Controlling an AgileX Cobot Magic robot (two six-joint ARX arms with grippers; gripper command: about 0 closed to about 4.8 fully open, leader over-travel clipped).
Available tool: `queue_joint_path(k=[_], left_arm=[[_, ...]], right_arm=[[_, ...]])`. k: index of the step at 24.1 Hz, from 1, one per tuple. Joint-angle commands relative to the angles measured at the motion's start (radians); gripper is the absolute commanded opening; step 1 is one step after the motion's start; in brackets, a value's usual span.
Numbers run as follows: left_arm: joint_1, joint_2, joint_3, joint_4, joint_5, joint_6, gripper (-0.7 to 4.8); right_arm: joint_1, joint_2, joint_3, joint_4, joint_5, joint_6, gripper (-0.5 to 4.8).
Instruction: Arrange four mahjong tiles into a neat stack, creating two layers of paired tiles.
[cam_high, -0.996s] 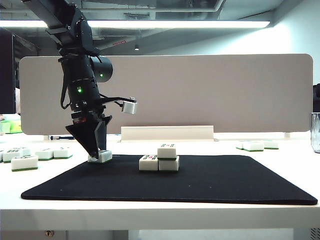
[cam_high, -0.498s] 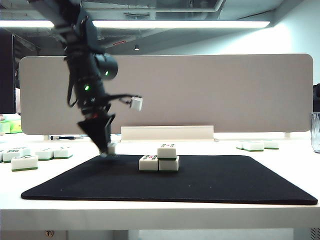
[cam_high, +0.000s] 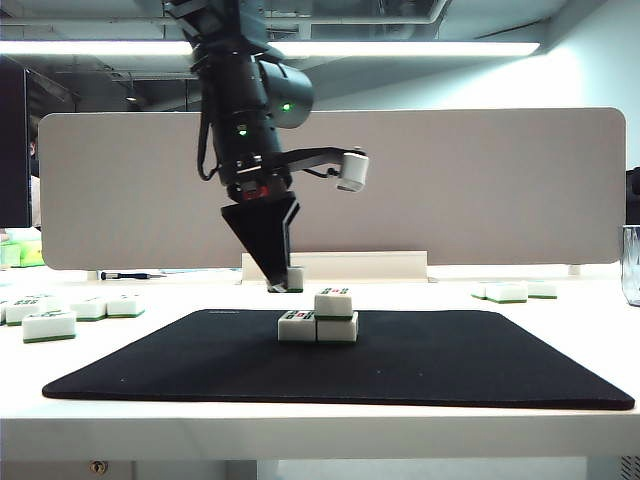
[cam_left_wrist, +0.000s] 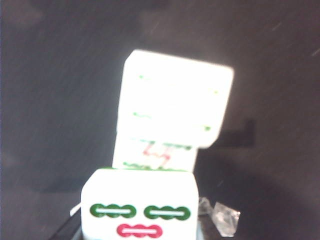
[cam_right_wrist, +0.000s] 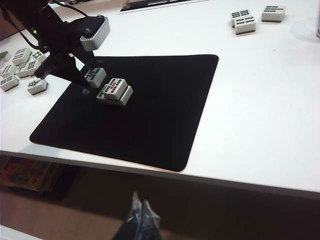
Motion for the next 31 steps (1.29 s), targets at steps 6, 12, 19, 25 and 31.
queue_joint_path(k=[6,12,19,25,31], left_arm=[[-0.023,0.020,0.002,0.001,0.006,-0.001,1.77],[-0.024,0.034,0.002,0.011,0.008,-0.001,1.77],[-0.031,0.043,0.002,0.027,0.018,-0.002,1.77],[-0.031,0.043,0.002,0.021,0.031,-0.002,1.84],[-0.031,0.043,0.002,0.019,0.031,-0.002,1.88]], right_arm=[[0.001,-0.011,0.003,0.009,-0.001,-0.003,-0.01],[0.001,-0.012,0.003,0.010,0.000,-0.003,-0.01],[0.001,-0.011,0.003,0.010,0.002,-0.003,-0.01],[0.001,-0.011,0.003,0.010,0.002,-0.003,-0.01],[0.001,-0.011,0.003,0.010,0.002,-0.003,-0.01]])
